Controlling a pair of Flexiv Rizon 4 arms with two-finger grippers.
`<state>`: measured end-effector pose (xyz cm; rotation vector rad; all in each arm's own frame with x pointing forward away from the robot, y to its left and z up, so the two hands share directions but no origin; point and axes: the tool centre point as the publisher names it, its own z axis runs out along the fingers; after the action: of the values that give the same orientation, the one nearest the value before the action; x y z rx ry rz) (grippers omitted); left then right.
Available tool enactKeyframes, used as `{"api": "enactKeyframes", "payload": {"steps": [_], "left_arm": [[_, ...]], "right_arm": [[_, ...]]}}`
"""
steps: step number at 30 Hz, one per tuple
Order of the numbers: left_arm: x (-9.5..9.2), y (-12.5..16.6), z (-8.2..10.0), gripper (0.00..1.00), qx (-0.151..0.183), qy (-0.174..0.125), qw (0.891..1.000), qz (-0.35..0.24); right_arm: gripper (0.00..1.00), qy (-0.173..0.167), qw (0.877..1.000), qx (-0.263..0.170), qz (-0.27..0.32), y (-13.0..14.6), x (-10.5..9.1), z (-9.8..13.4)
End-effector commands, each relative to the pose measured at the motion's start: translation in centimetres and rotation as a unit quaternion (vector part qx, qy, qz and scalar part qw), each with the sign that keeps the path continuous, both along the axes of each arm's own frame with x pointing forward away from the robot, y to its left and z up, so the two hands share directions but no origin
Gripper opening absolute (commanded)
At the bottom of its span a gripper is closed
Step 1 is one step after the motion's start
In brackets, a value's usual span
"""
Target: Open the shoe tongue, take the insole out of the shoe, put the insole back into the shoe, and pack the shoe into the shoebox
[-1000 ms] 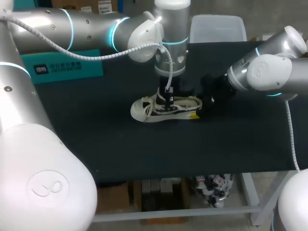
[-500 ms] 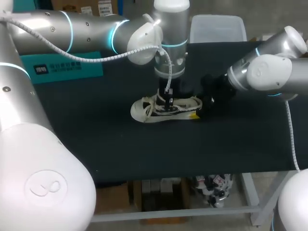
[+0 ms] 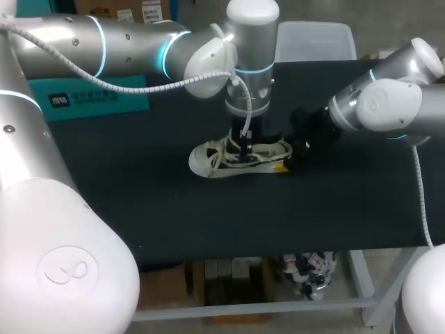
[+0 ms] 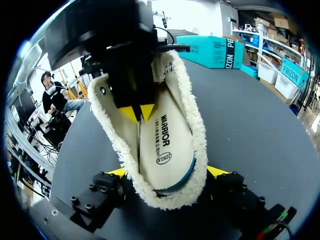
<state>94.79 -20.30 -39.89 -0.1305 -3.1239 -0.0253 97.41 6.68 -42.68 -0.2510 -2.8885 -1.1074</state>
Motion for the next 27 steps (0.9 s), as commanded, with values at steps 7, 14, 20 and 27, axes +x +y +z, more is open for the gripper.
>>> {"api": "enactKeyframes", "payload": {"steps": [7,14,20,27], "left_arm": [[0.0,-0.2,-4.2,0.22,0.009,-0.039,0.999,-0.005],[0.8,-0.2,-5.4,0.27,0.016,-0.053,0.998,-0.008],[2.1,-0.2,-5.8,0.28,0.023,-0.075,0.997,-0.004],[3.3,-0.2,-5.8,0.32,0.026,-0.101,0.995,-0.006]], "right_arm": [[0.00,-0.001,1.000,0.001,-0.001,-0.2,-0.1,-0.6],[0.00,-0.001,1.000,0.001,-0.001,-0.2,-0.1,-0.6],[0.00,-0.001,1.000,0.001,-0.001,-0.2,-0.1,-0.6],[0.00,-0.001,1.000,0.001,-0.001,-0.2,-0.1,-0.6]]}}
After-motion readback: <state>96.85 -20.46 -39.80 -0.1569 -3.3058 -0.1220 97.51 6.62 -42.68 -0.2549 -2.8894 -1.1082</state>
